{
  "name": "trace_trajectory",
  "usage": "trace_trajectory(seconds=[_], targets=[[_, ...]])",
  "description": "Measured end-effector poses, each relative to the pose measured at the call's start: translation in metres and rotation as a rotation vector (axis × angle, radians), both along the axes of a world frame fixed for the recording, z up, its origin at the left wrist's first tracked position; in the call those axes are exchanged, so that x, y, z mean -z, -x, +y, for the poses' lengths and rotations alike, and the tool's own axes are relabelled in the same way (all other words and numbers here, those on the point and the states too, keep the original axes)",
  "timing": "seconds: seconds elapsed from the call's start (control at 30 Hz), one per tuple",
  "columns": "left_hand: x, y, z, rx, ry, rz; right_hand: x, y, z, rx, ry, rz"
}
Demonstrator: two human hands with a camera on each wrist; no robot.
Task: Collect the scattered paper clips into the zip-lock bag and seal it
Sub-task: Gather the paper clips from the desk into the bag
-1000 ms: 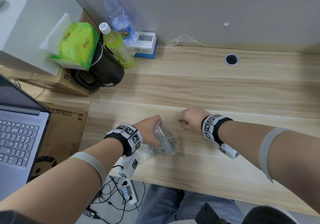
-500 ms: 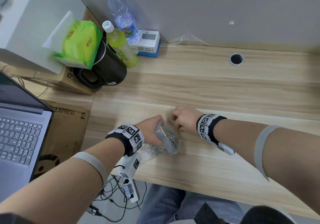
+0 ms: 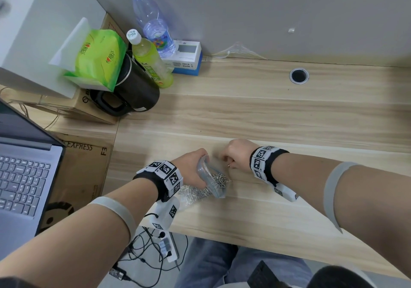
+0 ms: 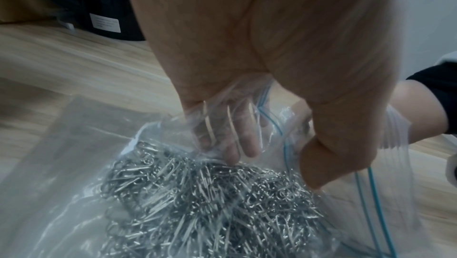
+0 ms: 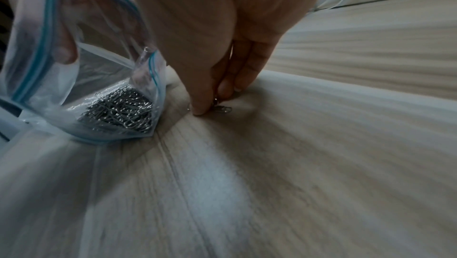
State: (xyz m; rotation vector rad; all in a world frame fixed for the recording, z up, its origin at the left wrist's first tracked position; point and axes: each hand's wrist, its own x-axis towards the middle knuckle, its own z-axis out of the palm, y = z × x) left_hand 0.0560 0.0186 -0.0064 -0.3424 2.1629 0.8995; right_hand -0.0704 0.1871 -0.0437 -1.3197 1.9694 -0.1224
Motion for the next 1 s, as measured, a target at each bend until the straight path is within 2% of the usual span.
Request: trace_trajectory(seconds=[0.1, 0.6, 0.83, 1.0], targets=[[0.000, 0.000, 0.000, 0.000, -0.003, 0.002, 0.004, 0.000, 0.008, 0.112, 0.016, -0.068], [-0.004, 0.001, 0.005, 0.022, 0.008, -0.005, 0.008, -0.009, 0.023, 0.198, 0.145, -0.149], [-0.008, 0.002, 0.005, 0.029, 0.023, -0.001, 0.002, 0.001, 0.032, 0.406, 0.151, -0.197], [-0.012, 0.006, 0.009, 0.039, 0.040, -0.009, -0.011, 0.005, 0.033, 0.597, 0.138, -0.362]])
